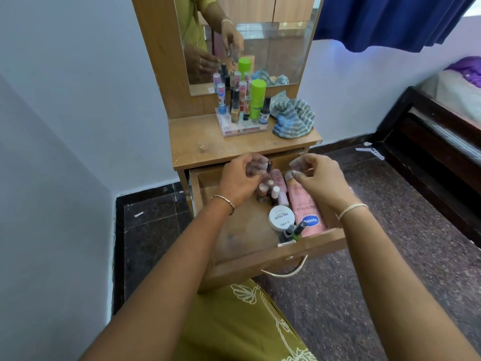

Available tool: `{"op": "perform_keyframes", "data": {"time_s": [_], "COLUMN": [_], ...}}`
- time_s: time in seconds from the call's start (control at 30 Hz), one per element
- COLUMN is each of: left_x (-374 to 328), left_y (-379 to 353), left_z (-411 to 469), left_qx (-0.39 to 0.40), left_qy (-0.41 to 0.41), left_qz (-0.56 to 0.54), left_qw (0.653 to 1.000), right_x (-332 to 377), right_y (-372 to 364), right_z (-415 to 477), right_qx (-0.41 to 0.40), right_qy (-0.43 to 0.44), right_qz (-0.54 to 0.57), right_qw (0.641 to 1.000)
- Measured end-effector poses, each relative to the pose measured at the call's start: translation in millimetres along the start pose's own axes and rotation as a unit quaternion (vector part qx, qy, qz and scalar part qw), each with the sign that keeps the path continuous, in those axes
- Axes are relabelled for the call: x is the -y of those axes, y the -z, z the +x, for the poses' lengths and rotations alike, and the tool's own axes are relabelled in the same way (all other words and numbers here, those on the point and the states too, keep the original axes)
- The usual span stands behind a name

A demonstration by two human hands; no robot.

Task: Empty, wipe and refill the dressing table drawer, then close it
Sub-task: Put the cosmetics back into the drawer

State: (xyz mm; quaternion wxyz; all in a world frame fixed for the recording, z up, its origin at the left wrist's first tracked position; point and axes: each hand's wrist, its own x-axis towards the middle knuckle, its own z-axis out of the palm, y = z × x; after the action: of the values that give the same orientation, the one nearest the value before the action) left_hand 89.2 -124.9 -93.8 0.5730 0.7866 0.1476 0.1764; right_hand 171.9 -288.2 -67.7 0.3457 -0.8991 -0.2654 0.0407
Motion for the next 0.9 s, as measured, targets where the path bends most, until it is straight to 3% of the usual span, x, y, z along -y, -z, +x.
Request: {"op": "perform_keyframes", "data": {"time_s": [0.23,0.47,0.63,0.9], "left_x": [-18.8,-28.9,-23.3,-28.0], "left_y": [37.4,60.2,61.2,56.9], "left_z": [68.5,120.5,127.7,113.6], "left_qx": [-0.133,-0.098,-0.097,-0.13], "left_qy": [-0.055,-0.057,-0.087,-0.093], "left_qz": [0.194,0.372,0.371,0.279], "left_qw": [0.97,0.921,0.919,0.947], "right_x": [36.1,49.7,45.1,44.7], "right_y": [-21.0,-29.1,-34.5,-25.2], "right_z": [71.8,133.7,145.7,120.3], "right_qx": [-0.095,-0.099,-0.1,-0.139], "right_qy": [0.085,0.117,0.121,0.133], "right_qz": [-0.019,-0.061,-0.07,-0.028], "right_qw": [0.992,0.986,0.985,0.981]}}
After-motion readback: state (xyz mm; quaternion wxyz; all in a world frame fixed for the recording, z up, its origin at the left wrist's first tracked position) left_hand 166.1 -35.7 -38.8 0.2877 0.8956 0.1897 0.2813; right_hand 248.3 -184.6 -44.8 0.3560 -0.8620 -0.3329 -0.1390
